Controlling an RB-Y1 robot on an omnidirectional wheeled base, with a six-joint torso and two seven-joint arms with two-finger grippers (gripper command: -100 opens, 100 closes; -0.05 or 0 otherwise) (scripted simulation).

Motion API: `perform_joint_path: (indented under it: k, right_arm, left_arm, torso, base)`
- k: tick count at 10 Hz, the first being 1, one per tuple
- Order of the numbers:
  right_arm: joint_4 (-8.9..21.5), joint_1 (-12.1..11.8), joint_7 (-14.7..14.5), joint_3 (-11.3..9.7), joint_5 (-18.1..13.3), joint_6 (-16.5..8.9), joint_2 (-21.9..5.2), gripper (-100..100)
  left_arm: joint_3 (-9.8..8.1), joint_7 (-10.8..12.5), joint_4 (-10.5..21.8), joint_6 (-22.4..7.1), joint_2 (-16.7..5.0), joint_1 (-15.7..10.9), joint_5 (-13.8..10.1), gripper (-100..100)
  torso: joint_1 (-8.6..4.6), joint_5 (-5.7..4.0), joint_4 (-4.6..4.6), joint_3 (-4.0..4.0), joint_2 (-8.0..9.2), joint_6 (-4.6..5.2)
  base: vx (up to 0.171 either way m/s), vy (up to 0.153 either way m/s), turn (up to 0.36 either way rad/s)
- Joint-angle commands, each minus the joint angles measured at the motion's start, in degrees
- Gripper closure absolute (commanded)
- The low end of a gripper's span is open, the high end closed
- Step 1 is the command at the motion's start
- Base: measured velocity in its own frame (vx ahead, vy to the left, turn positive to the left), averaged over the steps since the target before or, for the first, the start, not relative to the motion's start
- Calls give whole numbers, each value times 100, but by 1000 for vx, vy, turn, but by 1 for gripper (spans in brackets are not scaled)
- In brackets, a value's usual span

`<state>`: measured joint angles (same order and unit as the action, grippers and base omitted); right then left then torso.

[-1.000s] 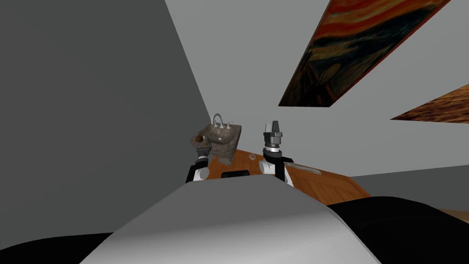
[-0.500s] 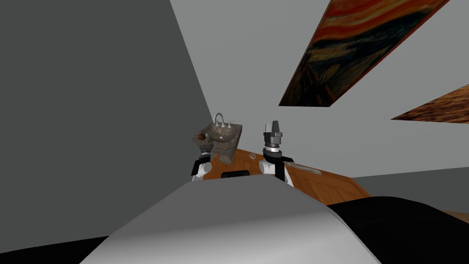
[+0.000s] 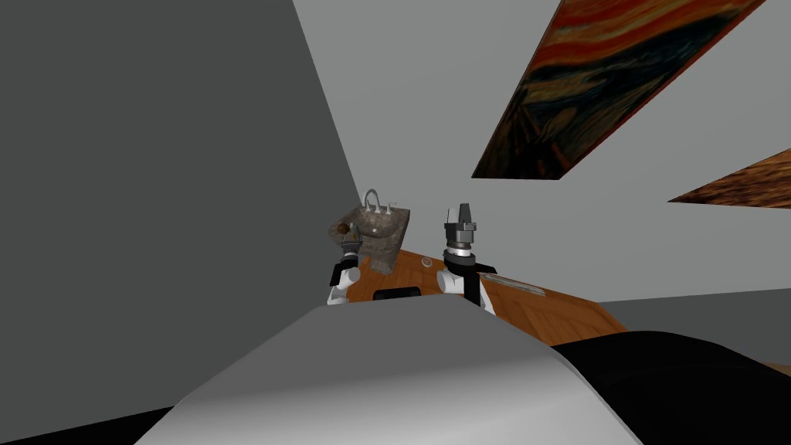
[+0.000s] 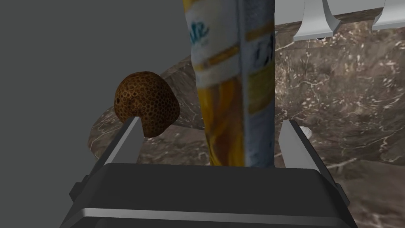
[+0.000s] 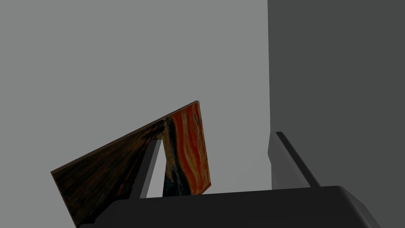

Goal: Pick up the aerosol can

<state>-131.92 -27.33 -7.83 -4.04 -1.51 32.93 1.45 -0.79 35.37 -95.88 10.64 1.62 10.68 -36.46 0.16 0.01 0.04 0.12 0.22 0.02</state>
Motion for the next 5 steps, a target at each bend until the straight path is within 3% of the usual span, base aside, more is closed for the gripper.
perform_joint_path:
  k: [1, 3, 4, 5]
  right_arm:
    - [0, 0, 0, 0, 0, 0, 0, 0]
    - [0, -1, 0, 0, 0, 0, 0, 0]
    - [0, -1, 0, 0, 0, 0, 0, 0]
    - [0, -1, 0, 0, 0, 0, 0, 0]
  left_arm:
    - [-32, -15, 286, -20, 29, -286, 9, -100]
    - [-32, -15, 553, -20, 29, -490, 9, -100]
    - [-186, -11, 750, 114, 42, -725, 41, -100]
    - [-186, -11, 918, 114, 42, -896, 41, -100]
  torso:
    - [0, 0, 0, 0, 0, 0]
    - [-9, -2, -3, -11, -22, 1]
    - [-11, -2, -7, -18, -33, 0]
    - [-6, -2, -4, -8, -13, -3]
  base:
    - [-76, 15, -18]
    - [-8, 0, -6]
    - [-81, 8, 122]
    - [-117, 23, 57]
